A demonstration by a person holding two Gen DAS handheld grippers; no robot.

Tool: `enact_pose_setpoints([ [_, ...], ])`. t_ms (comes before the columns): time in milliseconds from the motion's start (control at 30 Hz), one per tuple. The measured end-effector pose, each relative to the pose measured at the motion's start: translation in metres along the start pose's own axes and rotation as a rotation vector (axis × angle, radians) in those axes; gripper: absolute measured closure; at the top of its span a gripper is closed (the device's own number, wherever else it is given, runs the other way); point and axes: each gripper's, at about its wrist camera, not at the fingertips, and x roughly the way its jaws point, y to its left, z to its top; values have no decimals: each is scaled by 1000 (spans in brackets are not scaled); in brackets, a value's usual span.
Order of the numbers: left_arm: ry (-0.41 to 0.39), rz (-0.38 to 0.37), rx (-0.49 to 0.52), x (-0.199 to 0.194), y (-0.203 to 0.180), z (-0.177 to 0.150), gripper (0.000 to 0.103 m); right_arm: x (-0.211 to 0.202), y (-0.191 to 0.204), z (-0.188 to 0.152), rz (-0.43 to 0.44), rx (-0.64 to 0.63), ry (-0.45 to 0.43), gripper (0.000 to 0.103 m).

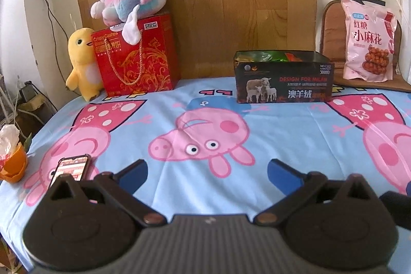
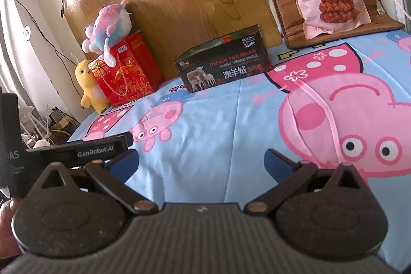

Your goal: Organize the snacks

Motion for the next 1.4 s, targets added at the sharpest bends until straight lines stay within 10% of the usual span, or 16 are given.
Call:
enact_pose_setpoints([
  [1400,-50,-14,-30,11,4,-7,0,15,-10,-4,-92,-22,7,0],
])
